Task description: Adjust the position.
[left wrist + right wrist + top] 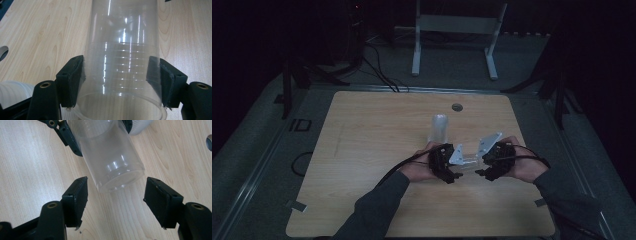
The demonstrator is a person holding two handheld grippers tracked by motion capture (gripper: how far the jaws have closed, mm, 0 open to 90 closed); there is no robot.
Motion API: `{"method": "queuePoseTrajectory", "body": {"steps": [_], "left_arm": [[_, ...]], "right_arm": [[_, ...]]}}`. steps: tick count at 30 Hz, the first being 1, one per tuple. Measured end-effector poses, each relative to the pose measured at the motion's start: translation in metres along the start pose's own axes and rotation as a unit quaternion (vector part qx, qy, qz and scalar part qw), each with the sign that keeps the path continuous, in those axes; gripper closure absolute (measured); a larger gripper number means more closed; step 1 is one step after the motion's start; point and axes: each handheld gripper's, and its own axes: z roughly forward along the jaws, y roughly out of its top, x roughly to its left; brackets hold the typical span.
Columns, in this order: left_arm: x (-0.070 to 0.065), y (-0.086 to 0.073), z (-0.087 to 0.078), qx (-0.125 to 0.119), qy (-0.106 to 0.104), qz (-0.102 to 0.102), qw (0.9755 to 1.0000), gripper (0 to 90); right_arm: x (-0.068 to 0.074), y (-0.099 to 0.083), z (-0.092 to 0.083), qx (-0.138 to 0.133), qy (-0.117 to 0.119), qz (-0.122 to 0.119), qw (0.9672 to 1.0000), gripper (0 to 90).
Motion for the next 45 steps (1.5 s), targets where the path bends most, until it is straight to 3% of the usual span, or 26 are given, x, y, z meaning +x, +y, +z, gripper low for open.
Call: {"method": "queuePoseTrajectory", "body": {"steps": [24, 33, 41, 45], "left_arm": [[-0.009, 0.006, -0.005, -0.023, -0.011, 0.016, 0.9995, 30.7], [-0.010, 0.007, -0.006, -0.019, -0.003, 0.032, 0.9993, 30.3], [-0.012, 0.009, -0.007, -0.029, -0.005, 0.036, 0.9989, 30.3], [-0.012, 0.008, -0.008, -0.029, -0.016, 0.028, 0.9990, 29.8]], "right_arm": [[0.003, 0.009, 0.010, 0.007, 0.029, -0.025, 0.9993, 32.6], [0.004, 0.009, 0.011, 0.012, 0.035, -0.026, 0.9990, 34.0], [0.005, 0.009, 0.014, 0.017, 0.042, -0.028, 0.9986, 34.2], [0.005, 0.009, 0.013, 0.016, 0.043, -0.030, 0.9985, 37.9]]}}
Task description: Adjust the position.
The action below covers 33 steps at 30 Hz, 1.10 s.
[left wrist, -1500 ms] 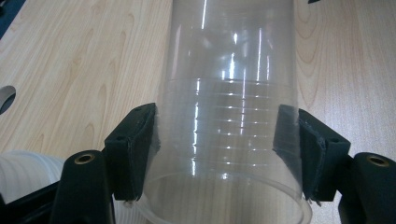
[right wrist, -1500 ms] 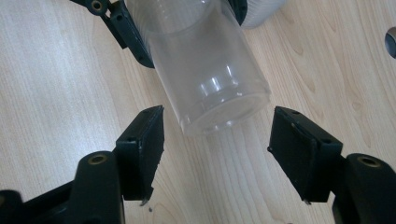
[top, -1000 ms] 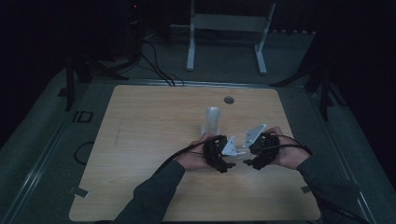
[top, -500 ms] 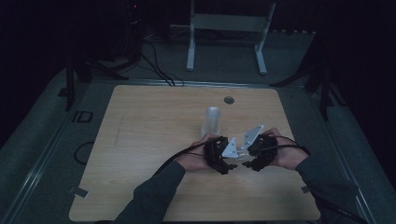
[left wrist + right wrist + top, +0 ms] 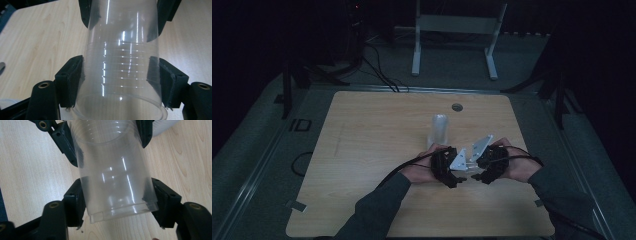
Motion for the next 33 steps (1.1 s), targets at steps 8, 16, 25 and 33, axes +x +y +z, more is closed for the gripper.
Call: {"method": "queuePoseTrajectory", "body": {"steps": [8, 16, 25, 33], "left_arm": [[0.000, 0.001, 0.001, 0.003, 0.005, -0.009, 0.9999, 26.0], [0.001, 0.002, 0.000, 0.000, 0.001, -0.028, 0.9996, 21.5], [0.004, 0.003, -0.003, -0.008, -0.003, -0.042, 0.9991, 20.7], [0.007, -0.001, -0.007, -0.009, 0.001, -0.053, 0.9985, 18.9]], "right_arm": [[0.002, -0.002, 0.002, 0.000, 0.002, 0.002, 1.0000, 40.7], [0.002, -0.004, 0.005, 0.001, 0.002, 0.010, 0.9999, 41.3], [0.001, -0.008, 0.008, 0.002, 0.002, 0.022, 0.9998, 41.4], [-0.001, -0.014, 0.010, 0.003, 0.000, 0.035, 0.9994, 41.4]]}}
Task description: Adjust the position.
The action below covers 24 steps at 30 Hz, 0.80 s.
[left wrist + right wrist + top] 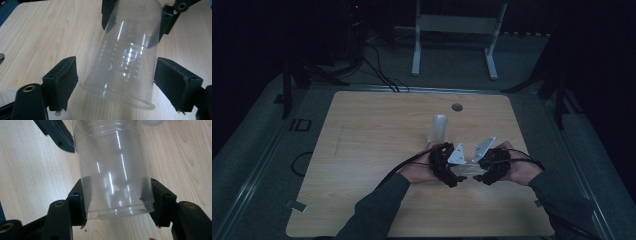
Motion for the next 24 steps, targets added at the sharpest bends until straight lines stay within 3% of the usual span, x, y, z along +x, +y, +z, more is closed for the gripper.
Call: {"method": "queuePoseTrajectory", "body": {"steps": [9, 10, 18, 24], "left_arm": [[0.005, -0.003, -0.001, -0.004, 0.007, -0.019, 0.9998, 22.6], [0.007, -0.003, -0.002, -0.007, 0.003, -0.029, 0.9996, 22.6], [0.012, -0.008, -0.002, -0.006, 0.028, -0.059, 0.9978, 29.0], [0.016, -0.017, 0.000, -0.009, 0.033, -0.080, 0.9962, 29.8]], "right_arm": [[-0.005, -0.009, 0.006, 0.011, -0.012, 0.033, 0.9993, 41.5], [-0.005, -0.010, 0.007, 0.013, -0.015, 0.036, 0.9991, 41.5], [-0.008, -0.020, 0.009, 0.018, -0.041, 0.083, 0.9956, 41.6], [-0.006, -0.028, 0.014, 0.015, -0.063, 0.116, 0.9911, 41.6]]}}
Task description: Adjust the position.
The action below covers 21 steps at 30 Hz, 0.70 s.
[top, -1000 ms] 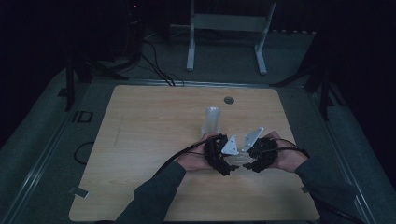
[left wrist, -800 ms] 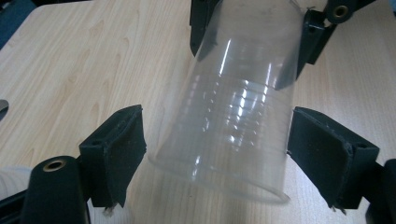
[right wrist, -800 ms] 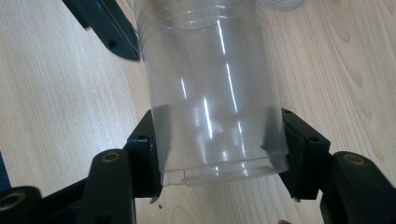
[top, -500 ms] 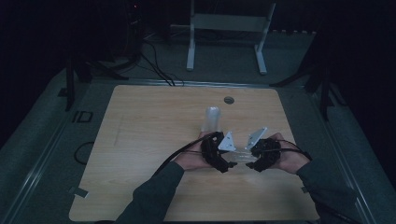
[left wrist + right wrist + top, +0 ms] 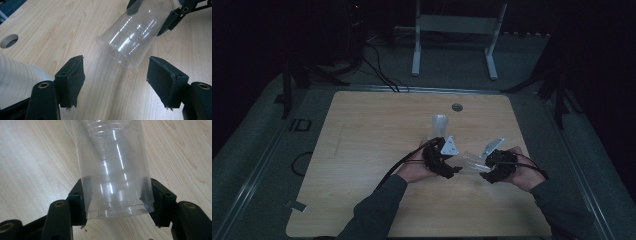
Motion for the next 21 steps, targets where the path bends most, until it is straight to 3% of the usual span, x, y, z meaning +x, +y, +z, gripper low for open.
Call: {"method": "queuePoseTrajectory", "body": {"steps": [6, 12, 21], "left_arm": [[0.004, -0.006, 0.004, 0.006, 0.000, -0.023, 0.9997, 31.5], [0.003, -0.005, 0.002, 0.005, -0.003, -0.028, 0.9996, 32.2], [0.004, -0.005, 0.005, 0.008, 0.005, -0.034, 0.9994, 32.2]], "right_arm": [[-0.001, -0.005, 0.004, -0.008, -0.023, 0.038, 0.9990, 41.7], [0.001, -0.008, 0.006, -0.024, -0.040, 0.066, 0.9967, 41.7], [0.009, -0.013, 0.011, -0.064, -0.059, 0.117, 0.9893, 41.6]]}}
